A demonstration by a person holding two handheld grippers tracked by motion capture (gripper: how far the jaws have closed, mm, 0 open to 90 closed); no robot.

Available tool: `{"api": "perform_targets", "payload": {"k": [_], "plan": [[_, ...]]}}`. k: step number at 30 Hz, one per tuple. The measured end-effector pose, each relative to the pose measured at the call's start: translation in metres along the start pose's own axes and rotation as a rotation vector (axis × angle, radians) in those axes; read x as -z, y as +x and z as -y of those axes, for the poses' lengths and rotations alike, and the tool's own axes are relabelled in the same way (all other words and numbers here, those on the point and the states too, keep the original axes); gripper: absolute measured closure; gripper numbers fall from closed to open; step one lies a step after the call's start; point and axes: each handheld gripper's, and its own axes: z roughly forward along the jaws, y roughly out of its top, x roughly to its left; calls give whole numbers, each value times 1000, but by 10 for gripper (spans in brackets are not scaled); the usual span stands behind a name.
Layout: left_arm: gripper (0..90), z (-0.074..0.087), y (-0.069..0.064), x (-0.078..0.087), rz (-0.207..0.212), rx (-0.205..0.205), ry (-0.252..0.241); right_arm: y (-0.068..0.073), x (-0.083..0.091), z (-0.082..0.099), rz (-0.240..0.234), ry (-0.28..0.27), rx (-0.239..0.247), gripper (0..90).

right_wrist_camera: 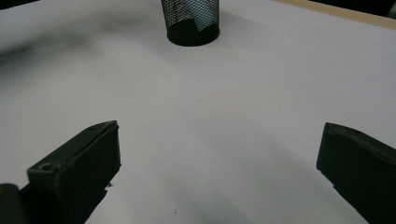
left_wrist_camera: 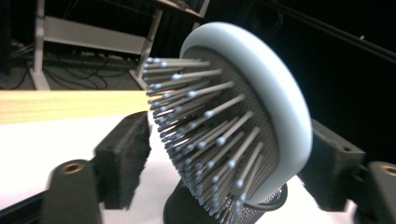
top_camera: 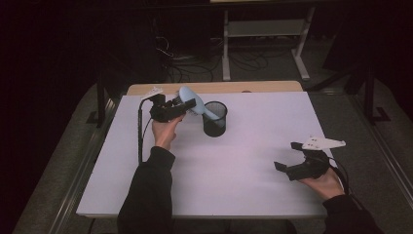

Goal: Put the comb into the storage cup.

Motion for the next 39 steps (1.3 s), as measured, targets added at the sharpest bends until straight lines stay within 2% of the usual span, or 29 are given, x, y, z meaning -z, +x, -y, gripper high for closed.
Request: {"api": "perform_targets", "payload": {"k": [8, 15, 24, 29, 39], "plan": [[92, 0, 2, 4, 18, 0, 40, 0, -1, 1, -2, 8, 0, 0], [0, 2, 0, 10, 36, -23, 77, 0, -1, 2, -2, 12, 1, 0], [0, 5, 1, 24, 46, -50, 71, 0, -1, 2, -2, 15, 0, 0], [0, 7, 3, 31, 37, -67, 80, 1, -2, 2, -2, 18, 4, 0], [0, 14, 7, 43, 30, -78, 99, 1, -2, 2, 0, 20, 4, 0]]}}
